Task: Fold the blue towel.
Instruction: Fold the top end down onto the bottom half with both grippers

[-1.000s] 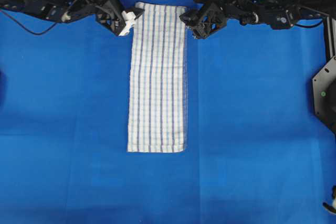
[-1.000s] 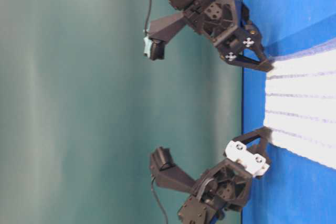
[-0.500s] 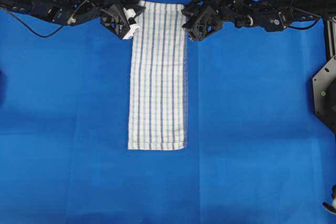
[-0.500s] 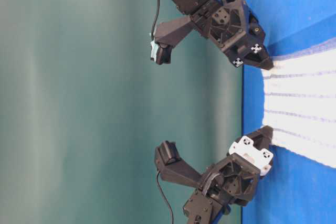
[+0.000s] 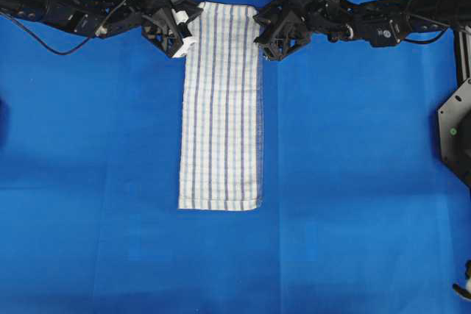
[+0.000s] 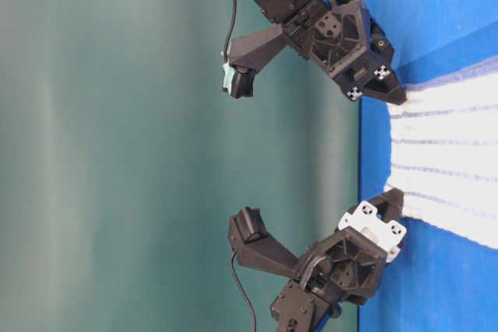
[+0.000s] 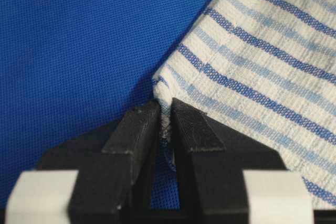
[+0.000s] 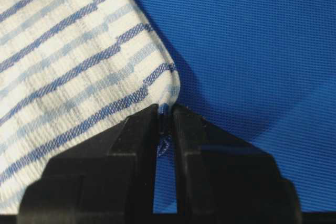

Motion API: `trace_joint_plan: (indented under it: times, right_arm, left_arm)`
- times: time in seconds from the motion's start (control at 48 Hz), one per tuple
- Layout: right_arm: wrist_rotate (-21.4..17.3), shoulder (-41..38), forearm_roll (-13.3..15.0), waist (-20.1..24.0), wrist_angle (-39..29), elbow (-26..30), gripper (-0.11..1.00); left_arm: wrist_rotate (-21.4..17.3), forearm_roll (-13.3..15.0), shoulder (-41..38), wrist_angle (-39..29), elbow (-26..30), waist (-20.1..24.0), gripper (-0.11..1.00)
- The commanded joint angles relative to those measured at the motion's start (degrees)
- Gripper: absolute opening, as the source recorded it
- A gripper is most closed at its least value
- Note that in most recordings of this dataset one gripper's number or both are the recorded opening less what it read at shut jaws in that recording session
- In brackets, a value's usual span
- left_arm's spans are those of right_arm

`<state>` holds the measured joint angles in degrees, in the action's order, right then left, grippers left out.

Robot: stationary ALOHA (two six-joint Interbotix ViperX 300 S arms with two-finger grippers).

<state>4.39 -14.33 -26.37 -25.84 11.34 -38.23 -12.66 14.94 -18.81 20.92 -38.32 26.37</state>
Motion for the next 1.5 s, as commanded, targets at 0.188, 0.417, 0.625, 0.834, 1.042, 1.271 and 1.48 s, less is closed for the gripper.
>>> trace_joint_plan:
  times: [0.188, 0.417, 0.625, 0.834, 1.042, 1.271, 1.48]
  right_arm:
    - [0.26, 5.71, 0.88, 0.18, -0.70, 0.70, 0.10]
    - [0.26, 6.33, 0.79, 0.44, -1.76, 0.35, 0.10]
    - [-0.18, 10.63, 0.53, 3.08, -2.81, -2.02, 0.10]
    - [-0.35, 16.70, -1.05, 8.88, -2.81, -5.89, 0.10]
    - [-0.35, 20.04, -4.48, 15.91, -2.11, -8.70, 0.10]
    - [-0.35, 20.13, -7.73, 23.29, -0.26, -9.14, 0.10]
    - [-0.35, 20.13, -10.72, 28.65, 1.67, -9.76, 0.10]
  left_arm:
    - [-0.09, 0.09, 6.42, 0.26, -0.62, 0.26, 0.05]
    - [0.00, 0.09, 6.94, 0.26, -1.67, -0.97, 0.05]
    - [0.09, 0.00, 10.55, 0.26, -4.31, -4.48, 0.05]
    - [2.11, 0.09, 15.47, 0.53, -7.82, -10.20, 0.05]
    - [4.83, 0.26, 19.86, 0.88, -10.81, -17.67, 0.05]
    - [9.32, 0.35, 20.65, 1.67, -11.25, -25.84, 0.05]
    - [11.78, 0.35, 20.39, 1.76, -11.43, -31.73, 0.05]
